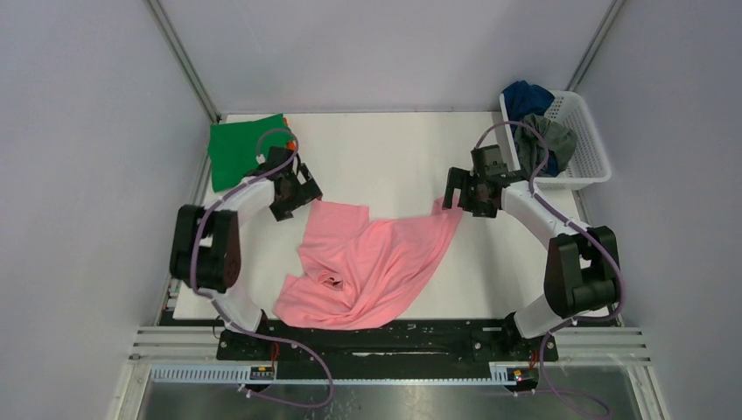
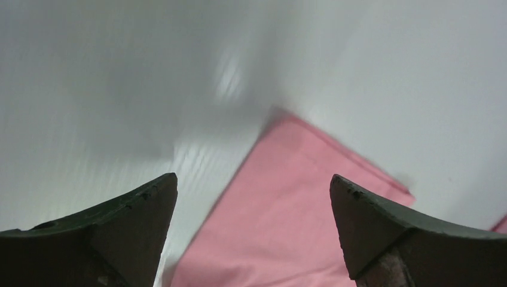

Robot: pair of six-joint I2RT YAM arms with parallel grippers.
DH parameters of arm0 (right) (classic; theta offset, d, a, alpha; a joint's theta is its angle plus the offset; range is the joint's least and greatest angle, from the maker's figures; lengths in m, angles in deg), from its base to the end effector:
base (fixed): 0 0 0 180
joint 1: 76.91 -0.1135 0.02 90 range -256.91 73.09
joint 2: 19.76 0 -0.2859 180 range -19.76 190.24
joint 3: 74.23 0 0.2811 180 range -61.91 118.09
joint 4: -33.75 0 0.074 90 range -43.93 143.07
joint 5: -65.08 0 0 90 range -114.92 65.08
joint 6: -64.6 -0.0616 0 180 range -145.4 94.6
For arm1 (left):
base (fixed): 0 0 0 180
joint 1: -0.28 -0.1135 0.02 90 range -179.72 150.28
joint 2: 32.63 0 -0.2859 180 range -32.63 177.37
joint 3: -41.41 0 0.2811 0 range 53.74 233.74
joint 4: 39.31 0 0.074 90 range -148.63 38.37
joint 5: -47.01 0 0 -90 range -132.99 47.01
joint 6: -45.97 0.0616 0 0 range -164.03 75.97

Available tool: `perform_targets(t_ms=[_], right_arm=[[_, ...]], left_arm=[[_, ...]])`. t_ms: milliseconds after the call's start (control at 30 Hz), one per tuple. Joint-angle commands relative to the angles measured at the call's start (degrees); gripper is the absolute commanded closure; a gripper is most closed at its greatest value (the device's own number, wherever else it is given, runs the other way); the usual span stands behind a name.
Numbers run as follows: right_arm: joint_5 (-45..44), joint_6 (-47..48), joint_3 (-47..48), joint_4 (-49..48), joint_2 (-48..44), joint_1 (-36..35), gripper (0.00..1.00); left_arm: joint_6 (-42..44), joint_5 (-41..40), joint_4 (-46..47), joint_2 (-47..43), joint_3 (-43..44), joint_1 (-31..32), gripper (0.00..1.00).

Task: Fold and stack the t-shirts
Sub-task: Flatten out the tshirt

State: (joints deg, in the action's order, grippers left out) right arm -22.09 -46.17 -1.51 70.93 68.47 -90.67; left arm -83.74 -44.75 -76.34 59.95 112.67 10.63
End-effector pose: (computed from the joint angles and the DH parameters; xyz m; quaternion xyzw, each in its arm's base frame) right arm 0.3530 0.0896 0.2163 0.0500 0.9459 0.1172 0.2984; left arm 0.3603 -0.0639 0.1815 -0.2478 0.9295 -0.1020 0.2533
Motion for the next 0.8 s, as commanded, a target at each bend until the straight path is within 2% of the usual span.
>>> perform_targets(t_ms=[0, 133, 300, 400, 567, 667, 767], right_arm=[[1.2, 0.8, 2.6, 1.8, 1.1, 0.3, 0.00], [-0.2, 1.8, 2.1, 1.9, 0.5, 0.5, 0.01], [-0.5, 2.1, 1.8, 1.9, 0.7, 0.9, 0.01], [-0.6, 2.2, 1.7, 1.9, 1.2, 1.2, 0.01], [-1.1, 2.2, 1.7, 2.0, 1.4, 1.3, 0.00], [-2.5, 2.4, 2.0, 2.0, 1.6, 1.3, 0.00], [-5.3, 2.8, 3.2, 2.8, 2.9, 1.4, 0.00]], left_arm=[[4.1, 6.3, -2.5, 11.0, 10.8, -1.7, 0.01], [5.2, 10.3, -4.0, 17.9, 15.6, -1.6, 0.01], [5.4, 13.5, -3.7, 21.2, 14.8, 0.0, 0.01], [6.0, 12.8, -4.4, 21.6, 14.3, 2.0, 0.08], [6.2, 6.3, -7.9, 20.5, 14.0, 5.4, 0.27], [5.8, -0.5, -11.3, 21.3, 15.5, 6.8, 0.46], [5.4, -4.0, -12.8, 22.3, 16.8, 7.8, 0.69]])
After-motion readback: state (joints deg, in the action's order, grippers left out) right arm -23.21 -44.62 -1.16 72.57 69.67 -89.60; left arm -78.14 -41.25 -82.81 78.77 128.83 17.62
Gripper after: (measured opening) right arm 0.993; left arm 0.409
